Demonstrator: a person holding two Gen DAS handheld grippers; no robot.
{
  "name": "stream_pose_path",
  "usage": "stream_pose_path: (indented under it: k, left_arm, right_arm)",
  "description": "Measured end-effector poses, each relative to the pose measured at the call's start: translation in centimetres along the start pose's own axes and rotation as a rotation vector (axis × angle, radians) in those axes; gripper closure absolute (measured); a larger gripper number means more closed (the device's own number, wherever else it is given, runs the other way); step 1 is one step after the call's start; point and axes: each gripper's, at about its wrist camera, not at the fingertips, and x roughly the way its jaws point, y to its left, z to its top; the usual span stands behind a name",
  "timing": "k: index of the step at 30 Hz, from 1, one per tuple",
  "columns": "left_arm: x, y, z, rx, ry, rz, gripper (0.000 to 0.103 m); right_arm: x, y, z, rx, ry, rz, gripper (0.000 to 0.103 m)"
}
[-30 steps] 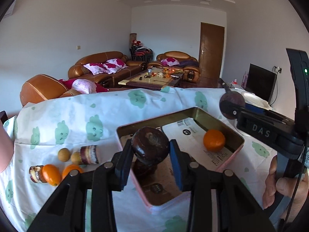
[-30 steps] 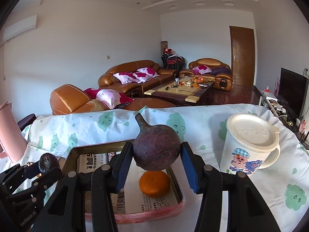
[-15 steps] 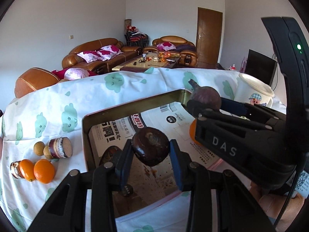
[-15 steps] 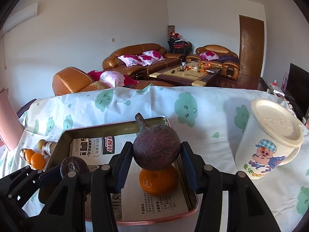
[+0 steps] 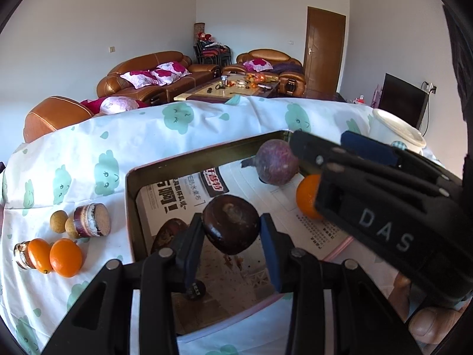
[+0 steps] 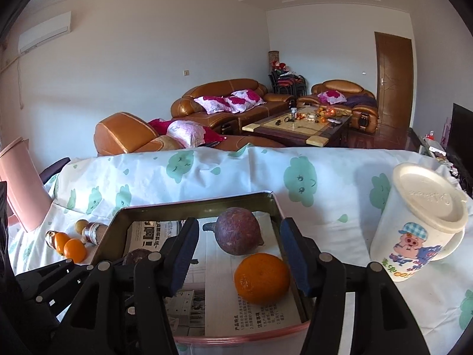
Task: Organize fruits
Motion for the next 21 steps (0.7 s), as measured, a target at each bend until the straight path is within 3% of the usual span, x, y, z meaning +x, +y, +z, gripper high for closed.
stream_pose_path:
  k: [2,3,5,8,15,21]
  left_arm:
    - [-0.3,0.0,0.0,-0.001,-0.011,0.009,0.040]
    - [-0.5,0.0,0.0,0.000,-0.020,0.022,0.021]
    - [-1.2,-0.1,-0.1,0.002,-0.056,0.048,0.002]
    - [-2.5,-0.3,-0.2,0.014,-0.123,0.058,0.000]
    - [-4.1,0.6,-0.4,0.038,-0.191,0.116,0.000]
    - [-4.6,2.4,-0.4,0.020,-0.192,0.142,0.000]
  right_arm:
    - [-0.9,-0.5,0.2,0.026,-0.043,-0.041,0.043]
    - [-1.3,-0.9,0.3,0.046,-0.064,-0.062,0.038]
    - [-2.2,-1.5,0.4,0.079,-0.105,-0.098,0.028]
    - [-2.9,-1.9,0.6,0.099,-0.151,-0.134,0.026]
    - [-3.3,-2.4,0.4,0.130,-0.172,-0.150,0.026]
    - [-3.6,-2.6,-0.2,0.163,-0.207,-0.130,0.026]
